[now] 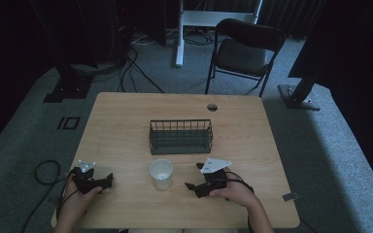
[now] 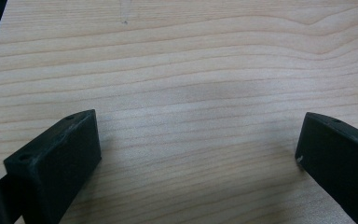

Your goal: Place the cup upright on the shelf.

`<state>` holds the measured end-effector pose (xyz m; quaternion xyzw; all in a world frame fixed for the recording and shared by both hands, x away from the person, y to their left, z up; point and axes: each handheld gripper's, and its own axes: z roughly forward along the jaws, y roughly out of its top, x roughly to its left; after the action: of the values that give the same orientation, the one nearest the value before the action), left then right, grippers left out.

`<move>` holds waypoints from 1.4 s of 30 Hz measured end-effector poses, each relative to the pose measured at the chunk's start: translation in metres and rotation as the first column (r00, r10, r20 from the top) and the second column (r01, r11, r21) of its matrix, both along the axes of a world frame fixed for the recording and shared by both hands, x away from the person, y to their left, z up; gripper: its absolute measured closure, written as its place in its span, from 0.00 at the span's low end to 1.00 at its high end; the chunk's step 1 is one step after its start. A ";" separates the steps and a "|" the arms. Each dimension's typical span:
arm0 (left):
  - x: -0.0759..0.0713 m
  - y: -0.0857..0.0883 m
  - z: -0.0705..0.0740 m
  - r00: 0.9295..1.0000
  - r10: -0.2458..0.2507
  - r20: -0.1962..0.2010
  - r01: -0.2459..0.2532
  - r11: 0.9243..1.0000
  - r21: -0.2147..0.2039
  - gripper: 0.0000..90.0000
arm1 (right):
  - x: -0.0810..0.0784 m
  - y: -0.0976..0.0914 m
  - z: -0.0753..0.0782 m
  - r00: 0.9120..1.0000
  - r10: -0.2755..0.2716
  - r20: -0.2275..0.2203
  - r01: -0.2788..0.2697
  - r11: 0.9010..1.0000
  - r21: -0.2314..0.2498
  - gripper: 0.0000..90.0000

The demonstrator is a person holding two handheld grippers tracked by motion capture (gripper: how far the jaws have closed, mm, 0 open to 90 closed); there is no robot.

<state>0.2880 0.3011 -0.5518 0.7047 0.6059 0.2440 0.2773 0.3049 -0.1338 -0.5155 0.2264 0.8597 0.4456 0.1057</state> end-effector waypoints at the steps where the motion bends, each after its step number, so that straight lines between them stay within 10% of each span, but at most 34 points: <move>1: 0.000 0.000 0.000 1.000 0.000 0.000 0.000 1.000 0.000 0.00 | 0.000 0.002 0.000 1.000 0.005 0.000 -0.005 1.000 0.002 0.16; 42: 0.000 0.000 0.000 1.000 0.000 0.000 0.000 1.000 -0.001 0.00 | 0.004 0.076 0.006 0.990 0.140 0.020 -0.141 0.989 0.045 0.16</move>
<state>0.2880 0.3012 -0.5518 0.7045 0.6060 0.2436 0.2776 0.3094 -0.0579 -0.5099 0.1638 0.8621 0.4735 0.0760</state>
